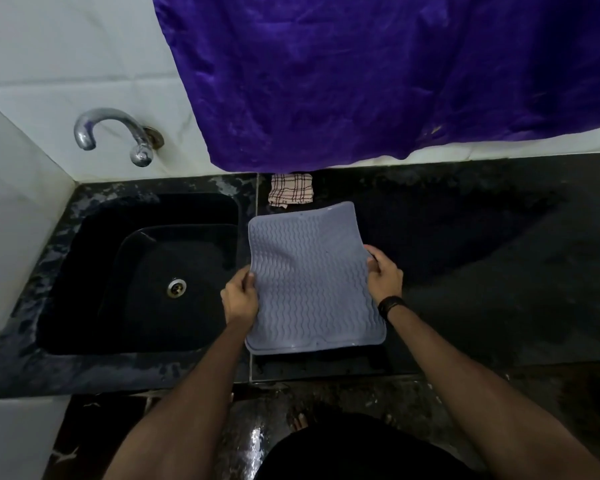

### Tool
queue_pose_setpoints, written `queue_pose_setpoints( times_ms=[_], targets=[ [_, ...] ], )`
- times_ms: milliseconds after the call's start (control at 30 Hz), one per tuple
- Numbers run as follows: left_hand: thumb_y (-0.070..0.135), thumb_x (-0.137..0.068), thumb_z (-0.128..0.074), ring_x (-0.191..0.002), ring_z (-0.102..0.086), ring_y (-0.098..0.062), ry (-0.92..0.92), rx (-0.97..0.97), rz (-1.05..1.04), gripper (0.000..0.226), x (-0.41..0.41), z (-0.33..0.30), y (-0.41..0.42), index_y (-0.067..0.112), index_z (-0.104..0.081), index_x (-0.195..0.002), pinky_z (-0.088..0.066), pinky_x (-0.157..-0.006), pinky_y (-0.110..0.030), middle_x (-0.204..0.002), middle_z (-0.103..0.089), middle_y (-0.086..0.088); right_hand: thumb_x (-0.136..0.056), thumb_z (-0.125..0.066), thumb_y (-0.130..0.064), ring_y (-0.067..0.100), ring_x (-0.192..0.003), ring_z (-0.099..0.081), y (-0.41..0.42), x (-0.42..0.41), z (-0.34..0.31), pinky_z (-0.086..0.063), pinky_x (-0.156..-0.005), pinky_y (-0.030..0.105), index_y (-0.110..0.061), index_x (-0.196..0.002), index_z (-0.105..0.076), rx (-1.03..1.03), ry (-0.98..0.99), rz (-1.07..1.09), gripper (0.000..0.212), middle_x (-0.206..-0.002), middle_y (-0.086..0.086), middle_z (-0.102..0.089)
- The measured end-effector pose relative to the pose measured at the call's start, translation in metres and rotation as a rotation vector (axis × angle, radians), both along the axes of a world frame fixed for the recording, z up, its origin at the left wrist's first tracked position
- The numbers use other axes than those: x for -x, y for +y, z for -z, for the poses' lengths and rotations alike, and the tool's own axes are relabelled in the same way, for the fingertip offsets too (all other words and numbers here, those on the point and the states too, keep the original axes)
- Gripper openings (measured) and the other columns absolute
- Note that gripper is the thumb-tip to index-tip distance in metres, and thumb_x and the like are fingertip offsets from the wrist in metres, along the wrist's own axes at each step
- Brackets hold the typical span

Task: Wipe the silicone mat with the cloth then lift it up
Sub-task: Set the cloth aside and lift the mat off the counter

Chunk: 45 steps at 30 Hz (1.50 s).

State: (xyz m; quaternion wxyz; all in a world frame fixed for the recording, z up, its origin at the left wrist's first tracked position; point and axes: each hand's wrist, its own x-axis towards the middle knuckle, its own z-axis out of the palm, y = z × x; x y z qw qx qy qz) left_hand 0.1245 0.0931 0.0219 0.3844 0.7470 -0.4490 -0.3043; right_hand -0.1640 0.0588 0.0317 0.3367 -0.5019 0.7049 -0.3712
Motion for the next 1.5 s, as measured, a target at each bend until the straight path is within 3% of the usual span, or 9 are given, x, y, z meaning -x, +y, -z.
queue_pose_setpoints(
  times_ms=[167, 300, 467, 700, 867, 1167, 1333, 1433, 1500],
  targets=[
    [0.022, -0.107, -0.053, -0.102, -0.063, -0.013, 0.003, 0.123, -0.061, 0.031, 0.005, -0.018, -0.013, 0.008, -0.068, -0.13, -0.045, -0.089, -0.022, -0.105, -0.066, 0.006, -0.098, -0.039, -0.005, 0.014, -0.115, -0.057, -0.013, 0.001, -0.013, -0.043, -0.1, 0.025, -0.022, -0.12, -0.065, 0.174, -0.055, 0.054, 0.038, -0.126, 0.0, -0.063],
    [0.02, -0.107, -0.054, -0.097, -0.063, -0.009, -0.023, 0.148, -0.074, 0.031, 0.012, -0.018, -0.014, 0.008, -0.067, -0.133, -0.043, -0.08, -0.006, -0.101, -0.065, 0.007, -0.098, -0.04, -0.007, 0.007, -0.11, -0.058, -0.016, 0.008, -0.021, -0.046, -0.096, 0.023, -0.028, -0.119, -0.064, 0.259, -0.051, 0.057, 0.038, -0.121, -0.004, -0.065],
    [0.023, -0.107, -0.052, -0.103, -0.068, -0.035, -0.05, -0.123, -0.061, 0.026, 0.014, 0.008, -0.003, 0.009, -0.07, -0.12, -0.054, -0.087, -0.038, -0.106, -0.071, -0.015, -0.099, -0.045, -0.015, 0.022, -0.116, -0.057, -0.006, 0.014, 0.002, -0.042, -0.098, 0.029, -0.019, -0.133, -0.054, -0.117, 0.06, -0.001, 0.035, -0.128, 0.008, -0.06],
    [0.041, -0.102, -0.059, -0.111, -0.064, -0.037, -0.053, -0.438, -0.071, 0.042, 0.008, 0.012, 0.005, 0.005, -0.068, -0.121, -0.051, -0.091, -0.04, -0.118, -0.068, -0.018, -0.095, -0.054, -0.031, 0.033, -0.105, -0.06, 0.015, 0.018, 0.015, -0.051, -0.085, 0.038, -0.019, -0.149, -0.025, -0.392, 0.1, -0.06, 0.062, -0.124, 0.016, -0.057],
    [0.028, -0.102, -0.059, -0.104, -0.065, -0.033, -0.093, -0.435, -0.073, 0.027, 0.008, 0.014, 0.019, 0.006, -0.069, -0.114, -0.048, -0.083, -0.035, -0.114, -0.069, -0.018, -0.091, -0.06, -0.021, 0.023, -0.09, -0.063, 0.021, 0.026, 0.019, -0.054, -0.084, 0.037, -0.011, -0.135, -0.044, -0.319, 0.158, -0.021, 0.047, -0.097, 0.01, -0.066],
    [0.024, -0.102, -0.06, -0.111, -0.064, -0.039, -0.062, -0.43, -0.094, 0.026, 0.011, 0.01, 0.021, 0.002, -0.068, -0.114, -0.05, -0.088, -0.038, -0.116, -0.069, -0.023, -0.093, -0.055, -0.012, 0.023, -0.079, -0.063, 0.022, 0.02, 0.012, -0.054, -0.072, 0.032, -0.011, -0.12, -0.056, -0.148, 0.166, -0.018, 0.027, -0.088, 0.011, -0.066],
    [0.029, -0.102, -0.061, -0.111, -0.064, -0.04, -0.187, -0.496, -0.033, 0.029, 0.014, 0.005, 0.032, 0.004, -0.065, -0.117, -0.053, -0.09, -0.044, -0.12, -0.066, -0.021, -0.094, -0.052, -0.011, 0.027, -0.087, -0.06, 0.027, 0.023, 0.017, -0.052, -0.075, 0.032, -0.009, -0.121, -0.054, -0.198, 0.25, -0.03, 0.028, -0.104, 0.016, -0.062],
    [0.021, -0.095, -0.065, -0.114, -0.058, -0.04, -0.452, -0.364, 0.065, 0.035, 0.022, 0.004, 0.042, 0.006, -0.053, -0.124, -0.051, -0.088, -0.051, -0.127, -0.054, -0.018, -0.092, -0.053, -0.017, 0.031, -0.104, -0.05, 0.038, 0.018, 0.02, -0.045, -0.088, 0.04, -0.01, -0.126, -0.05, -0.124, 0.569, -0.138, 0.035, -0.123, 0.016, -0.046],
    [0.022, -0.096, -0.065, -0.129, -0.05, -0.039, -0.544, -0.254, 0.187, 0.052, 0.026, 0.006, 0.046, 0.005, -0.046, -0.141, -0.048, -0.099, -0.053, -0.143, -0.046, -0.019, -0.096, -0.048, -0.029, 0.03, -0.125, -0.038, 0.044, 0.009, 0.019, -0.034, -0.101, 0.043, -0.016, -0.141, -0.038, -0.063, 0.749, -0.285, 0.049, -0.145, 0.012, -0.034]
  ],
)
